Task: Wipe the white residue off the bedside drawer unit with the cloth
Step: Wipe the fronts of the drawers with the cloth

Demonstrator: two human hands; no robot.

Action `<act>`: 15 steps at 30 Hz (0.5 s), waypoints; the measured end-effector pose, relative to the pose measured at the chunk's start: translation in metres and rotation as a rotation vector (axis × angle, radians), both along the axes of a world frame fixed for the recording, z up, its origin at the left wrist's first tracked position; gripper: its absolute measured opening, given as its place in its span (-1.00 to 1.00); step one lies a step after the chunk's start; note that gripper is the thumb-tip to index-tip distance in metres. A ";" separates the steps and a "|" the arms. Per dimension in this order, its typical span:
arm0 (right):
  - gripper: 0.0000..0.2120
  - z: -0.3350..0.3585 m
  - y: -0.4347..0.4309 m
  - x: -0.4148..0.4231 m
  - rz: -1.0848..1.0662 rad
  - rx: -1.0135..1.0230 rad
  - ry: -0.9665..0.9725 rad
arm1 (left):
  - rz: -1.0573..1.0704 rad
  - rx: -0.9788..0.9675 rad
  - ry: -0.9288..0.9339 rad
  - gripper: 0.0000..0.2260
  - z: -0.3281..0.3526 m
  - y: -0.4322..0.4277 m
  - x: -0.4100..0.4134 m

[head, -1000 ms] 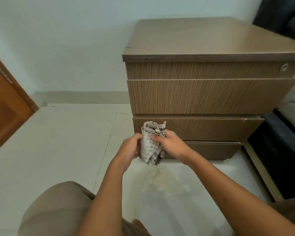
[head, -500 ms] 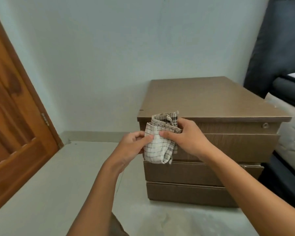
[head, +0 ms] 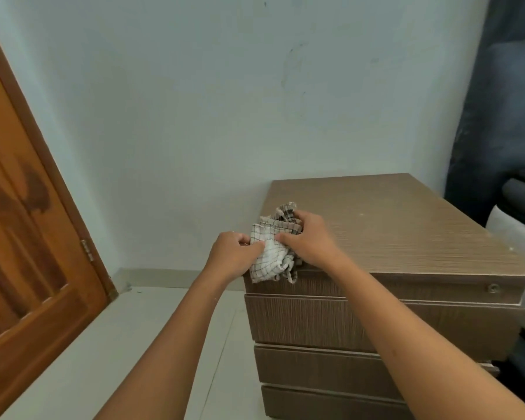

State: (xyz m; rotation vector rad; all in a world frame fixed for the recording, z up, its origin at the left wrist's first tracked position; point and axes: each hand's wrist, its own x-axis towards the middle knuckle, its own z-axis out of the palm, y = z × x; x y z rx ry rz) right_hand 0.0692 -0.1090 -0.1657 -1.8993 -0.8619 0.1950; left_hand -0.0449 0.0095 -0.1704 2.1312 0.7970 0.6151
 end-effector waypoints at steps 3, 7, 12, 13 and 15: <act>-0.42 -0.009 0.001 0.006 -0.030 -0.069 -0.083 | 0.049 0.091 0.075 -0.89 -0.004 0.005 0.010; -0.40 -0.014 -0.011 0.010 -0.077 -0.104 -0.132 | 0.073 0.161 0.043 -0.87 -0.006 0.005 0.012; -0.52 -0.017 -0.054 0.002 0.067 -0.086 -0.195 | -0.075 0.250 -0.176 -0.84 -0.016 -0.001 -0.008; -0.49 -0.020 -0.058 -0.001 0.122 -0.124 -0.197 | -0.118 0.255 -0.187 -0.83 -0.019 -0.003 -0.012; -0.44 -0.027 -0.060 -0.007 0.163 -0.187 -0.263 | -0.186 0.287 -0.146 -0.79 -0.026 -0.006 -0.018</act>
